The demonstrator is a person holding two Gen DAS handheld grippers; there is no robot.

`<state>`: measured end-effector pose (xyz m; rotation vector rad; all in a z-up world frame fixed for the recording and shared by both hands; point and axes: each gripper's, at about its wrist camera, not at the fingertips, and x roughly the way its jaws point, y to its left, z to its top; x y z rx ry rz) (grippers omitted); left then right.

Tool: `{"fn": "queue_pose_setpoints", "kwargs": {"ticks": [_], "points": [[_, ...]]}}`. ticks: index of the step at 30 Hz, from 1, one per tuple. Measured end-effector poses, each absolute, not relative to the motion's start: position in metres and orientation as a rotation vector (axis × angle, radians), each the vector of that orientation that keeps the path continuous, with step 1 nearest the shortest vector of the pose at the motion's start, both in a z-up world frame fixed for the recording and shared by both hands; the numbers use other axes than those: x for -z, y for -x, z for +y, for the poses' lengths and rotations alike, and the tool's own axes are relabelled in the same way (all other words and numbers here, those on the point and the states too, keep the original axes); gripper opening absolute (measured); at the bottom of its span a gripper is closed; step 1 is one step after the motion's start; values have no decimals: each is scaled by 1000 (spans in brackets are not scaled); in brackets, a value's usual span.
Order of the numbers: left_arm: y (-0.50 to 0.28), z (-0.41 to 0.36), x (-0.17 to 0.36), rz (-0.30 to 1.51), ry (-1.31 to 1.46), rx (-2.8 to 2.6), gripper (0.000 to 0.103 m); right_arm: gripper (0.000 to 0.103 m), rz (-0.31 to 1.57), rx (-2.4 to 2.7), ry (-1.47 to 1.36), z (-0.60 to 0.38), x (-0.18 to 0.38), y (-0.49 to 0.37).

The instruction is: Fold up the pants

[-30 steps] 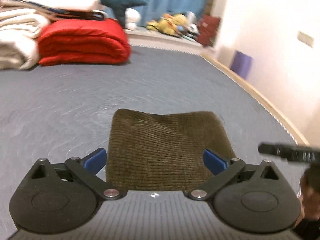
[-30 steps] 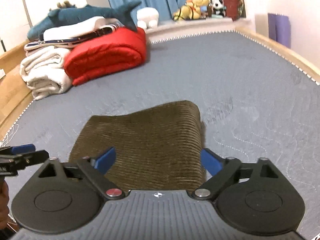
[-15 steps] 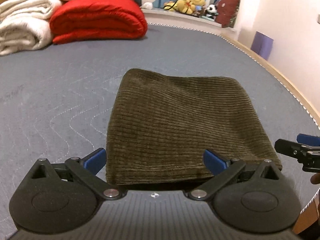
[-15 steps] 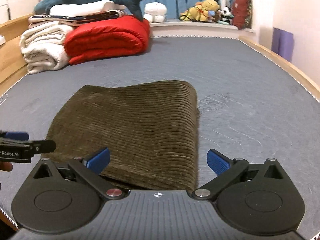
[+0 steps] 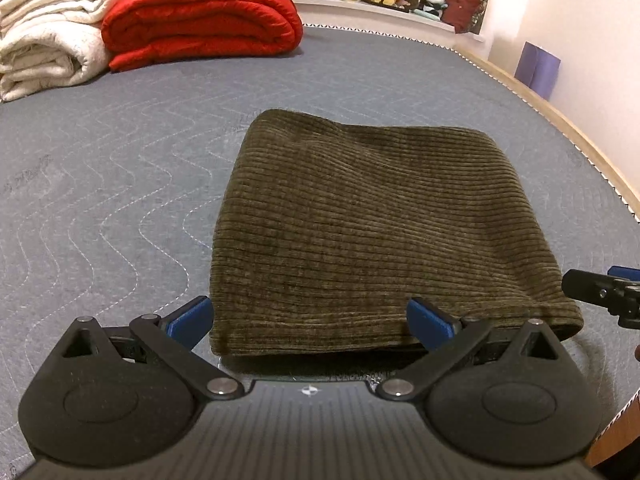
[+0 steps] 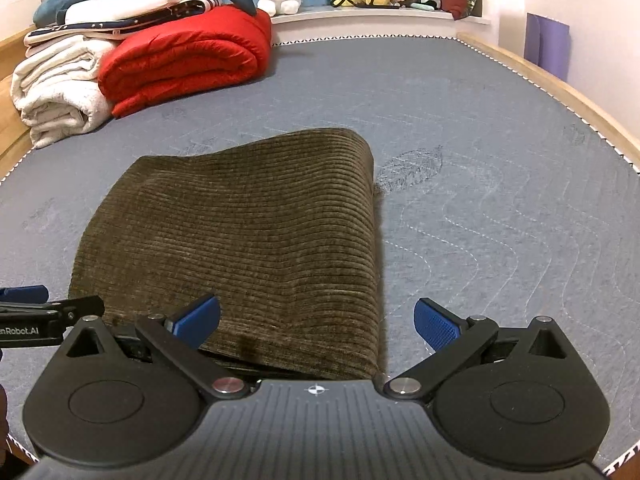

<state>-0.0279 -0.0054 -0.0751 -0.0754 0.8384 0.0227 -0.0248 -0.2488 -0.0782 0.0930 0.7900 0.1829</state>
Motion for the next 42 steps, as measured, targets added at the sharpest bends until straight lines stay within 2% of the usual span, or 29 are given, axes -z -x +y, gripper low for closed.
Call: {"fn": "queue_pose_setpoints", "kwargs": {"ticks": [42], "points": [[32,-8,73,852,75,-7,103,102,762,-191,-53,-244,78,27]]}}
